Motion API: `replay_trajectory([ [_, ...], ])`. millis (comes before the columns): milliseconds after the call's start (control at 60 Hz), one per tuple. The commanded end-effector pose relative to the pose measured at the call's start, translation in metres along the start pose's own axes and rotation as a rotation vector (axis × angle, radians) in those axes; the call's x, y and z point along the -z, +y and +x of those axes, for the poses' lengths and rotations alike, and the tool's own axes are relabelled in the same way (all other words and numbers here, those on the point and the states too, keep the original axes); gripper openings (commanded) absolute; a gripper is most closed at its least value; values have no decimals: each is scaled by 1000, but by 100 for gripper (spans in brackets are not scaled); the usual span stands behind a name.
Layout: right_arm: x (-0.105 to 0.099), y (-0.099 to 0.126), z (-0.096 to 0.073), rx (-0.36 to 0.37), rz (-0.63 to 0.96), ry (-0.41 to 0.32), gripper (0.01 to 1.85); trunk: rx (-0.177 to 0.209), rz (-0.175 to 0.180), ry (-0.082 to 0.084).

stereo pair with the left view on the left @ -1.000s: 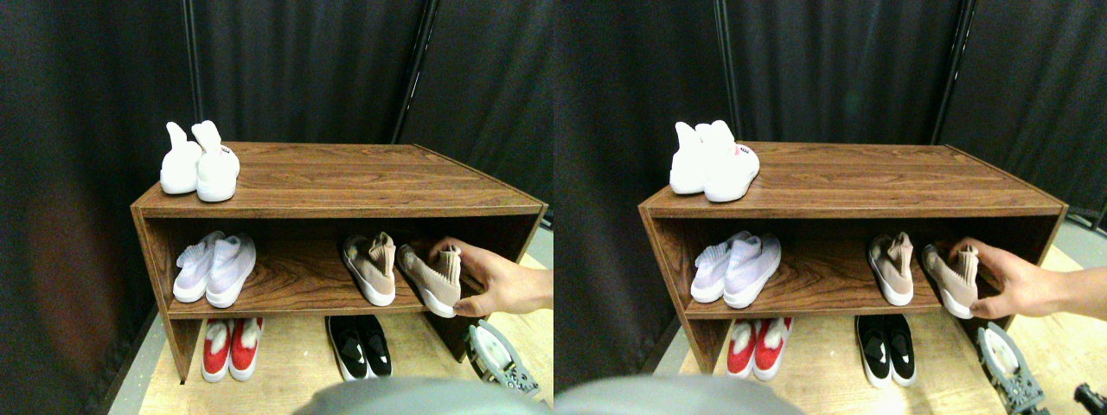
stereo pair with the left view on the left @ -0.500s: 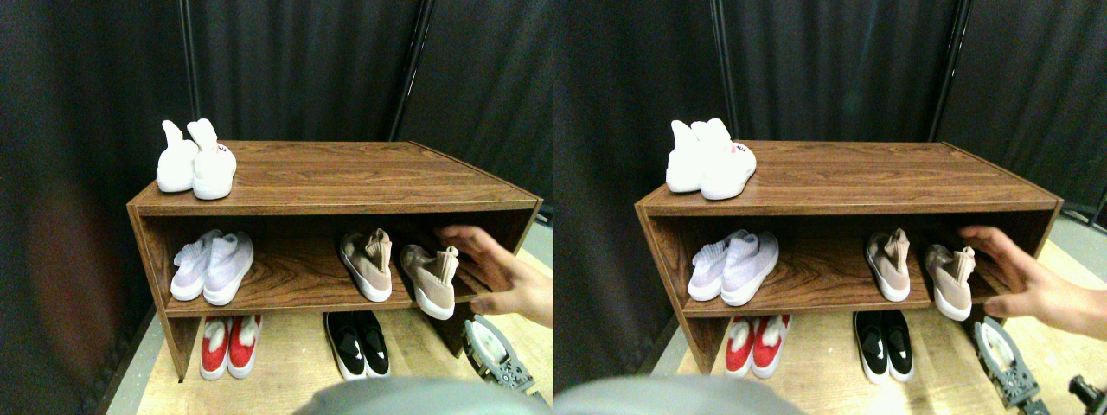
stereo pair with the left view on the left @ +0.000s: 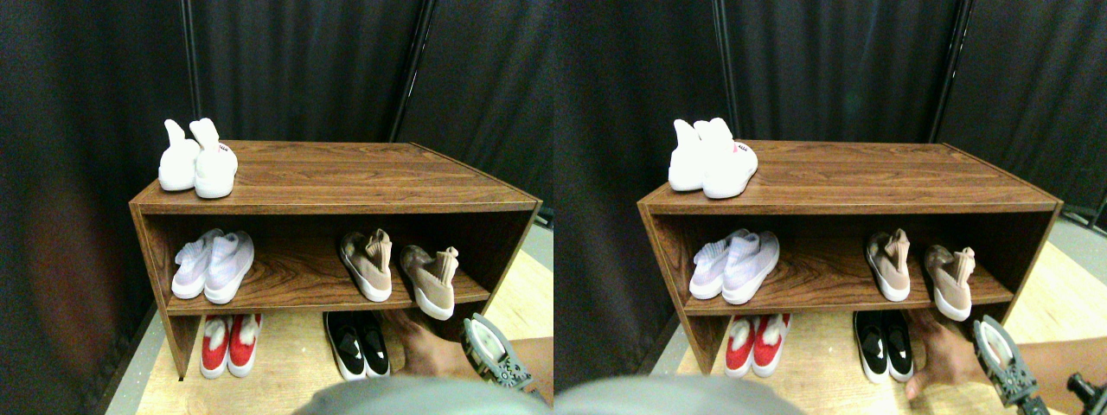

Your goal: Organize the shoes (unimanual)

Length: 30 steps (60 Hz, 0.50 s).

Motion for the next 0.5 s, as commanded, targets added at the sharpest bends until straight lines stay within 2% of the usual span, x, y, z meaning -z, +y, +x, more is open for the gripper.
replay_trajectory([
  [17,-1,8,2,-40,11,-4,6,-6,-13,10],
  [400,-2,9,1,-39,11,-4,6,-6,-13,10],
  [417,-2,9,1,-39,12,-5,6,1,-12,14],
  [500,-2,10,0,-37,9,-8,6,1,-12,14],
])
